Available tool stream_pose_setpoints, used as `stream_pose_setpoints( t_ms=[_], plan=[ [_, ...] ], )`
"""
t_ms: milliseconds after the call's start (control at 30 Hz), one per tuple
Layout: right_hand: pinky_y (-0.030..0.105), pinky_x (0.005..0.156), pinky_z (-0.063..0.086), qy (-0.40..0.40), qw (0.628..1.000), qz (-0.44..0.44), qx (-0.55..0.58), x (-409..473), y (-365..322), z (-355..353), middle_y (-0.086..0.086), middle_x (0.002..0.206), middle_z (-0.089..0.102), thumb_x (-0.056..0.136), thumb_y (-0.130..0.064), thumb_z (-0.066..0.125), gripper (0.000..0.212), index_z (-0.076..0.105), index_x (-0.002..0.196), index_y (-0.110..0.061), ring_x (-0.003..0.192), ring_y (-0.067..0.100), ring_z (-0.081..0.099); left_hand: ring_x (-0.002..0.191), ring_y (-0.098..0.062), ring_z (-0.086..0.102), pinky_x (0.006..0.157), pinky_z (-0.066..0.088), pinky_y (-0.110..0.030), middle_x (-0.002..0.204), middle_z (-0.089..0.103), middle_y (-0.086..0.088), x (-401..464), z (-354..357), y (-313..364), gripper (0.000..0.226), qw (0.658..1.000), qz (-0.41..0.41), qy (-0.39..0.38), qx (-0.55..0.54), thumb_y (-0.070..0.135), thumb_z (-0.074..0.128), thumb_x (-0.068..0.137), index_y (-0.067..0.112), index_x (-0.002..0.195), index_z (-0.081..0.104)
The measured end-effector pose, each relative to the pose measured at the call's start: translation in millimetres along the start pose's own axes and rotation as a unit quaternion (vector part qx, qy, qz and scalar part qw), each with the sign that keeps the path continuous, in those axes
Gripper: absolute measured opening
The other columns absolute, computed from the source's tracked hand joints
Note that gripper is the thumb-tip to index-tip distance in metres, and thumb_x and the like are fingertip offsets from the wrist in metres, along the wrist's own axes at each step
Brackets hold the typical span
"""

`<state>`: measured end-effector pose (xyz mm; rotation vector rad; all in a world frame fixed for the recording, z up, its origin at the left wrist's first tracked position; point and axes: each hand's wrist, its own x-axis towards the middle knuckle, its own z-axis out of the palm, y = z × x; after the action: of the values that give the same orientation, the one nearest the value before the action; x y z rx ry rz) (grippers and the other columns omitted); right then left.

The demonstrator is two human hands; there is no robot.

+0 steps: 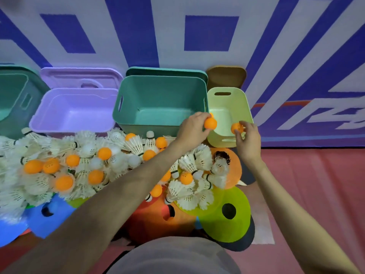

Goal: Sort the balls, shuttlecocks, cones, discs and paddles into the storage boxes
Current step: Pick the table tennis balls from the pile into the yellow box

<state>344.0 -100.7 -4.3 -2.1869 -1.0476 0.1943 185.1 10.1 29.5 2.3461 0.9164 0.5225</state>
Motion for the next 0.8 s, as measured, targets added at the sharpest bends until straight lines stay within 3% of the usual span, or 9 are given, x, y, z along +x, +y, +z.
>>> stream_pose_setpoints(
  t_ms=[233, 400, 500, 633, 800],
  plan=[
    [0.036, 0.087, 0.044, -0.043, 0.998, 0.010, -0.037, 23, 21, 10, 0.016, 0.125, 0.056, 0.094, -0.009, 0.056, 0.032, 0.055, 0.125, -0.003, 0.110, 0.033, 0.055, 0.103, -0.032, 0.060, 0.079, 0.052, -0.041, 0.120, 0.060, -0.009, 51, 45, 26, 0.035, 0.990, 0.007, -0.068, 0.123, 0.019, 0.062, 0.090, 0.015, 0.124, 0.057],
    [0.041, 0.092, 0.046, -0.057, 0.997, 0.020, -0.039, 33, 25, 14, 0.015, 0.131, 0.054, 0.094, -0.013, 0.056, 0.038, 0.052, 0.131, -0.004, 0.115, 0.033, 0.054, 0.112, -0.030, 0.057, 0.085, 0.051, -0.042, 0.130, 0.056, -0.009, 56, 53, 26, 0.044, 0.988, 0.017, -0.095, 0.124, 0.021, 0.058, 0.093, 0.013, 0.135, 0.050],
    [0.045, 0.090, 0.048, -0.060, 0.997, 0.013, -0.041, 29, 23, 16, 0.013, 0.129, 0.054, 0.094, -0.018, 0.057, 0.038, 0.052, 0.130, -0.006, 0.112, 0.031, 0.056, 0.111, -0.025, 0.058, 0.085, 0.048, -0.038, 0.129, 0.056, -0.006, 41, 46, 19, 0.039, 0.995, 0.029, -0.072, 0.065, 0.020, 0.054, 0.095, 0.014, 0.133, 0.052],
    [0.034, 0.092, 0.040, -0.069, 0.996, -0.045, -0.027, 8, 11, 17, 0.014, 0.124, 0.056, 0.093, -0.014, 0.057, 0.034, 0.055, 0.126, -0.003, 0.112, 0.030, 0.054, 0.106, -0.021, 0.059, 0.085, 0.051, -0.037, 0.121, 0.060, -0.003, 7, 23, 6, 0.032, 0.997, 0.062, -0.031, 0.016, 0.014, 0.055, 0.093, 0.012, 0.125, 0.058],
    [0.029, 0.090, 0.041, -0.122, 0.986, -0.117, -0.014, -28, -19, 21, 0.010, 0.120, 0.055, 0.093, -0.017, 0.058, 0.034, 0.054, 0.126, -0.007, 0.111, 0.025, 0.053, 0.102, -0.014, 0.061, 0.085, 0.053, -0.035, 0.115, 0.063, -0.001, -42, -19, -33, 0.030, 1.000, 0.005, 0.026, 0.002, 0.013, 0.059, 0.092, 0.012, 0.121, 0.061]
  ],
)
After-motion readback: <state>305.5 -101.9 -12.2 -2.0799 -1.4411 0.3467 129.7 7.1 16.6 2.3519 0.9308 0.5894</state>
